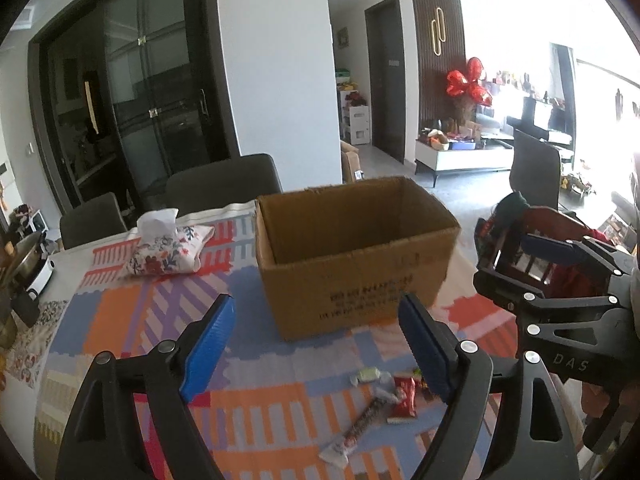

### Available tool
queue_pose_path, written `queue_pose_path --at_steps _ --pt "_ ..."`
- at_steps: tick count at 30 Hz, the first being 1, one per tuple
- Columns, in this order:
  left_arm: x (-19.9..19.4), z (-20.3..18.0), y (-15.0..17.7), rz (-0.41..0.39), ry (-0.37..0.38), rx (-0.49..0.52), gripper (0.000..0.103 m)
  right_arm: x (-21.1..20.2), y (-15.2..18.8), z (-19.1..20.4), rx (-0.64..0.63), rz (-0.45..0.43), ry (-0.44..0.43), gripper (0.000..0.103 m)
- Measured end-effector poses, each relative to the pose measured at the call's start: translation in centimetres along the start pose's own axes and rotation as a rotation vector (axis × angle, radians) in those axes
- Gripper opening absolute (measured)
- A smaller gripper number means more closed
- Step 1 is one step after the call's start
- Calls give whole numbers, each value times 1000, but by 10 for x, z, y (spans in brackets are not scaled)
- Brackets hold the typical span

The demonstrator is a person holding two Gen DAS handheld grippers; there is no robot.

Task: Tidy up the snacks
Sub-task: 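Return both grippers to the remaining snacks on the table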

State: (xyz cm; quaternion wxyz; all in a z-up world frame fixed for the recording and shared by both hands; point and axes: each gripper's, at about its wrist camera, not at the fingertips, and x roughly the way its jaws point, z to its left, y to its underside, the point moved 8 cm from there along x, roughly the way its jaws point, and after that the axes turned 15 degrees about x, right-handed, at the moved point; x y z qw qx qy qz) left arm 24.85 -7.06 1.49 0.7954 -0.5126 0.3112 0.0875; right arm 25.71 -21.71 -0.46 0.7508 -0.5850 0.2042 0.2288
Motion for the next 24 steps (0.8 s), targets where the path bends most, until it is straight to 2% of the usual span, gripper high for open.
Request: queue_pose_path --at_steps 8,14,24 --pt "-11 -17 35 14 20 -21 83 -12 35 -7 0 3 24 76" --pt "-8 -28 57 47 52 -36 83 -17 67 -17 41 38 28 76" --pt "25 -47 101 174 105 -71 83 3 104 -34 86 132 59 76"
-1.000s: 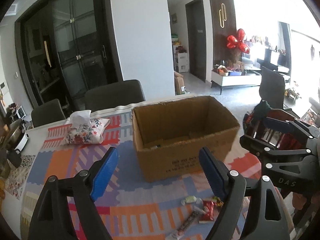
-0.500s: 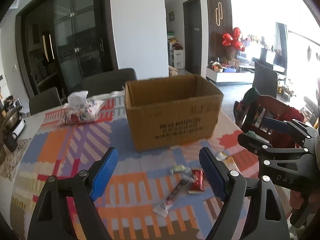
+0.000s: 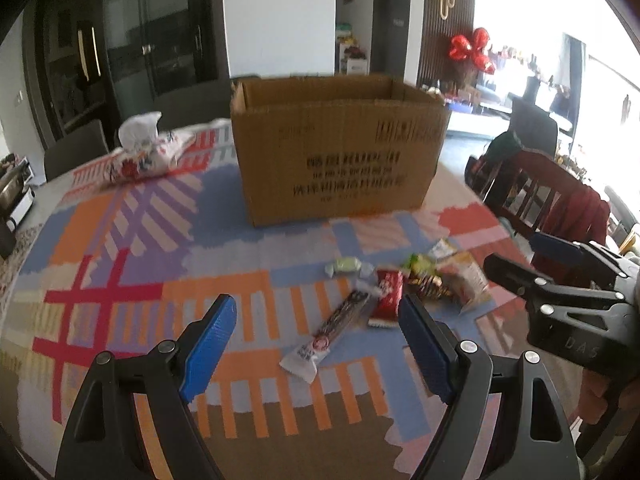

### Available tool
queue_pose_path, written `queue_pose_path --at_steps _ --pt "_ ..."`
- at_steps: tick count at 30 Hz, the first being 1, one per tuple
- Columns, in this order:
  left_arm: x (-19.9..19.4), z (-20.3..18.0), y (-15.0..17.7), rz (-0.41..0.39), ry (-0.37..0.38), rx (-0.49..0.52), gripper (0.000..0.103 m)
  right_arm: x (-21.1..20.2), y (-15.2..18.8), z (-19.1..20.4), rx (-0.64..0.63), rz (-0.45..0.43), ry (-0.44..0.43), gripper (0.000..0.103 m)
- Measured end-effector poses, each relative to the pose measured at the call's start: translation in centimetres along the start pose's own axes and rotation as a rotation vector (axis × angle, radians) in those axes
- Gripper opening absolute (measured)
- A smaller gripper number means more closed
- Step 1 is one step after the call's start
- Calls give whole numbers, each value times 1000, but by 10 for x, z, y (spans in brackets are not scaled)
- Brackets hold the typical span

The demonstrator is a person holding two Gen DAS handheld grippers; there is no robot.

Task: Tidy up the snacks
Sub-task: 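Return both grippers to the remaining snacks on the table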

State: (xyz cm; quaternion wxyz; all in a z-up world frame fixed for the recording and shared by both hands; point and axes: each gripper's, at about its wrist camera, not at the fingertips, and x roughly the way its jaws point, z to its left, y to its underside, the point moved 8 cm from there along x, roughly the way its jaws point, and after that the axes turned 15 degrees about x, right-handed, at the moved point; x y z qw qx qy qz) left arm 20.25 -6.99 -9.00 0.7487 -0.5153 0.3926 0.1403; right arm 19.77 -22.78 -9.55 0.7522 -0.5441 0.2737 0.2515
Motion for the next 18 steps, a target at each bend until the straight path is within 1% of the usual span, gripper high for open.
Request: queue_pose_path --at_steps 3,5,6,10,14,16,18 --pt "14 -3 9 41 24 -11 82 12 7 -6 16 31 16 76" --pt "23 -4 14 63 23 -13 81 22 12 -10 32 64 24 76" --pt "27 -5 16 76 29 -14 79 26 15 -13 41 77 27 76" --pt "45 -8 23 114 47 -21 75 37 22 -17 49 104 35 75" --pt "64 -9 27 154 71 -30 71 46 25 -21 49 118 54 70" --pt "71 -9 29 168 81 -36 68 50 27 -23 53 129 64 64" --pt "77 -10 31 182 84 -37 66 55 28 -25 57 140 68 61"
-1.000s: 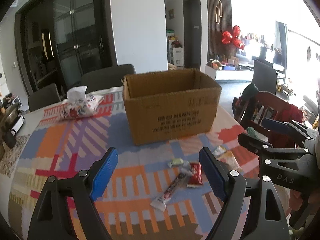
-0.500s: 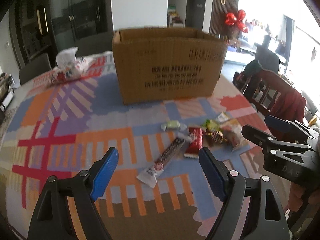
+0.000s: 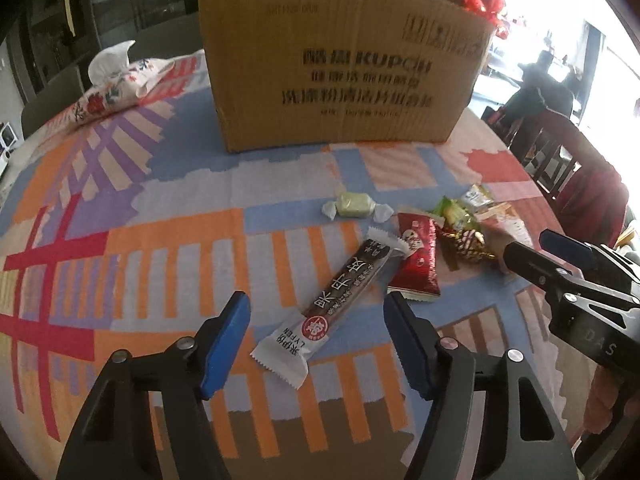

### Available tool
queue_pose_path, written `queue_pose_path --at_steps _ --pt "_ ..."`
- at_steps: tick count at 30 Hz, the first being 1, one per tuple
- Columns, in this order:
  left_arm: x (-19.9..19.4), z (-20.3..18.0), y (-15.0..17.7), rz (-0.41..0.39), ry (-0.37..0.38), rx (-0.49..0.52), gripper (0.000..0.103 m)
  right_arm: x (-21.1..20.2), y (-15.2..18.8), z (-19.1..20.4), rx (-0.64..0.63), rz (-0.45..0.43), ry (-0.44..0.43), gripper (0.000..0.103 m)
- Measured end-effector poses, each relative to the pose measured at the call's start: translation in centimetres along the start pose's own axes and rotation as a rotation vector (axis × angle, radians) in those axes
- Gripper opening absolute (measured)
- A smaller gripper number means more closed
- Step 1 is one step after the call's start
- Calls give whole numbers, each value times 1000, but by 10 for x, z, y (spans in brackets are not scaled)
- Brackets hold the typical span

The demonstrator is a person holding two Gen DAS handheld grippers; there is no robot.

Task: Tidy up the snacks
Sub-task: 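Return both grippers to the remaining snacks on the table, then grasp the brown stick snack with the left gripper while the right grasps the DENMAS packet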

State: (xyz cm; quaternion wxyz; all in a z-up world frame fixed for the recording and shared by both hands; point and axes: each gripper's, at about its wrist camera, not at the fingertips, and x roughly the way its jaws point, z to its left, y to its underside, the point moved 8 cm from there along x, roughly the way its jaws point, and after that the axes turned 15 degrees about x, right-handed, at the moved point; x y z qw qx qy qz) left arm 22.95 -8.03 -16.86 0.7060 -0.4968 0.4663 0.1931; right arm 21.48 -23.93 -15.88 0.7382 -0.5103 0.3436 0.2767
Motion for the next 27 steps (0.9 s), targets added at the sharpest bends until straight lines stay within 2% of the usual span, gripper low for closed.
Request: queue_pose_path --at_steps 8,11,16,18,27 --pt "17 -3 -4 28 40 -23 55 12 0 -6 28 28 -2 50" --pt "18 -4 -7 26 46 -31 46 16 -1 -6 41 36 -5 44" --pt "16 -9 -10 18 68 -36 25 18 2 -4 45 47 -19 36" --pt "14 -9 -10 12 70 -47 20 16 2 -4 40 47 -20 32" --pt "-7 -10 -11 -41 78 -57 18 -7 -1 8 8 -9 -34 31"
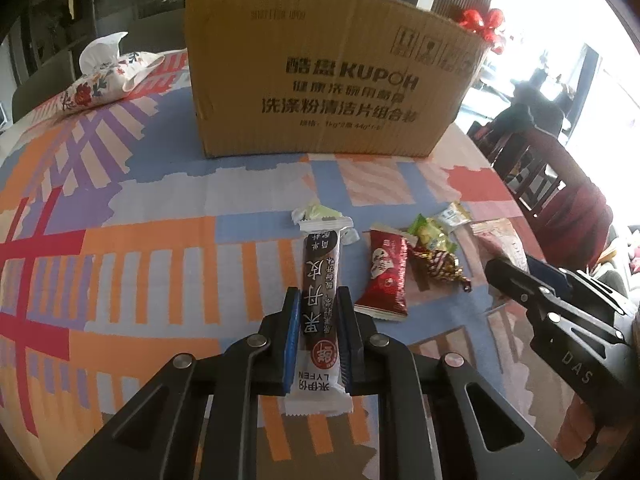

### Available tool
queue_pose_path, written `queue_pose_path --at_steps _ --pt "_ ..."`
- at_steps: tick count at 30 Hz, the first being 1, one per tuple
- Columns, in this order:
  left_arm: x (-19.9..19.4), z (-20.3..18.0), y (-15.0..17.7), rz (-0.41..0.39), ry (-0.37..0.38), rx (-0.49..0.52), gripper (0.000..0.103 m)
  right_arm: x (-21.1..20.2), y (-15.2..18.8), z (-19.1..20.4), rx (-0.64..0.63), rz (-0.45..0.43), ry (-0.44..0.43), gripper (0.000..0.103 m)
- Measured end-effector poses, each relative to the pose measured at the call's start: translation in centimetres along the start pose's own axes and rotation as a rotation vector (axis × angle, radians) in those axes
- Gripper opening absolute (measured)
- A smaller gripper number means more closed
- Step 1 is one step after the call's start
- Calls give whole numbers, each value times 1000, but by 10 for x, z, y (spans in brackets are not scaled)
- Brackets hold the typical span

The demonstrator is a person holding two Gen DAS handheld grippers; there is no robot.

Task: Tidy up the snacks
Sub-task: 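Grasp the brown stick snack with the left gripper while the right grasps the DENMAS packet, then carry both held snacks over the open cardboard box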

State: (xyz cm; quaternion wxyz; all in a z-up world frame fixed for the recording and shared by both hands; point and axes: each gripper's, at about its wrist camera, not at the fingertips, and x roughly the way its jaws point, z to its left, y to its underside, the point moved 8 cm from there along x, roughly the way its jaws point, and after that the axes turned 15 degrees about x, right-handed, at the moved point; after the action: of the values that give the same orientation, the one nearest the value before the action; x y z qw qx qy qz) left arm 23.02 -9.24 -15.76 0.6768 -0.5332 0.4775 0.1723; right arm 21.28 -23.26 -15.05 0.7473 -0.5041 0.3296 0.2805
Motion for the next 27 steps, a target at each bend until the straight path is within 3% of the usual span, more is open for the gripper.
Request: queue_pose_path --at_steps 15,27 --pt "-53 -8 -15 -119 -14 22 18 -34 -6 20 -18 -54 -68 31" --pt "-102 -1 -51 -236 -54 70 18 -68 -42 43 -56 -145 -122 31"
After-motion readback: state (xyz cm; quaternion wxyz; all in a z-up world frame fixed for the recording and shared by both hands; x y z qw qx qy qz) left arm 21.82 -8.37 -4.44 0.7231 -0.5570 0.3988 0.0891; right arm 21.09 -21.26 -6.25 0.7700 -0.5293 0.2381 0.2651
